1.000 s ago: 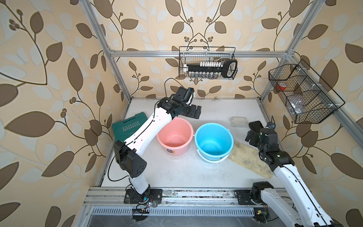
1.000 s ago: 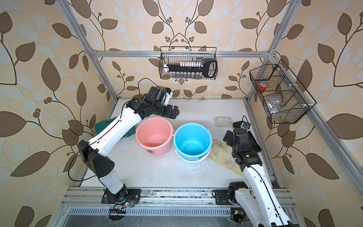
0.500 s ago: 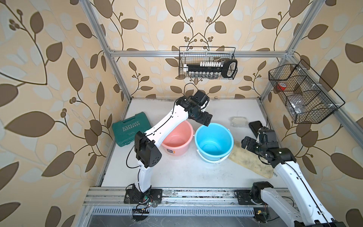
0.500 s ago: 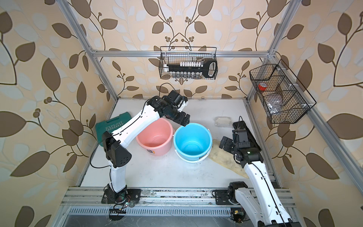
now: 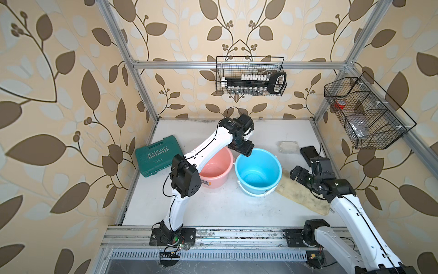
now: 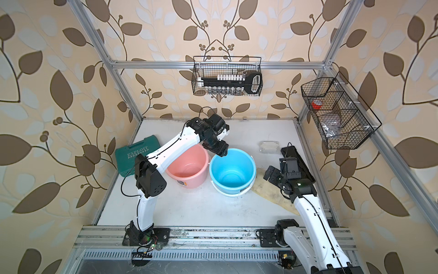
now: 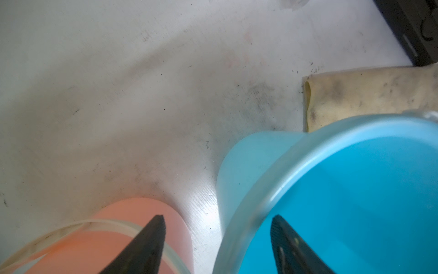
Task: Wipe the inside of the bucket with a cloth
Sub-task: Pick up the bucket from the center of the board.
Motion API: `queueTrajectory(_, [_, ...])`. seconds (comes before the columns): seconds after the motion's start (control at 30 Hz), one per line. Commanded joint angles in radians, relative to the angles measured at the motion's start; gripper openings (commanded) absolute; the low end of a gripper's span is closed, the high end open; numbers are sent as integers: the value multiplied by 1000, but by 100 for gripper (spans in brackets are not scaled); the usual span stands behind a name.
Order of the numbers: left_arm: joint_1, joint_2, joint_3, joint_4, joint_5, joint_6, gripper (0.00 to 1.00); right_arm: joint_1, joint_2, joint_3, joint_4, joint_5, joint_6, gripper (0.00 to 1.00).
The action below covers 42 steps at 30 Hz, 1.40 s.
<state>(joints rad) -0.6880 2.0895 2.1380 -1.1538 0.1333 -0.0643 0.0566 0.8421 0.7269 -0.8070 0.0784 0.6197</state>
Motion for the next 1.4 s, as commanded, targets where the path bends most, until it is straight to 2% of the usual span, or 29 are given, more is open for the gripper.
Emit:
queueTrajectory(0.0, [-7, 13, 42, -30, 20, 13, 60, -4, 21, -15, -10, 15, 18, 99])
queueTrajectory(0.13, [-7, 37, 63, -46, 31, 17, 43, -9, 39, -15, -14, 14, 28, 99])
queueTrajectory(0.37, [-7, 45, 63, -58, 10, 15, 33, -11, 38, -38, -17, 19, 35, 99])
queueTrajectory(0.6, [-7, 38, 68, -54, -19, 8, 1, -11, 82, -45, -40, 21, 41, 99])
queueTrajectory(0.87, [-7, -12, 29, 15, -26, -11, 0, -13, 165, -13, -99, 81, 33, 99])
queueTrajectory(1.0, [-7, -44, 43, 36, -40, -19, 0, -19, 247, 12, -104, 53, 63, 99])
queueTrajectory(1.17, [-7, -89, 38, 46, -67, -17, 0, -23, 370, 71, -102, 102, 52, 99])
queueTrajectory(1.37, [-7, -183, -68, 93, -55, -18, 0, -52, 442, 72, -62, 113, 31, 99])
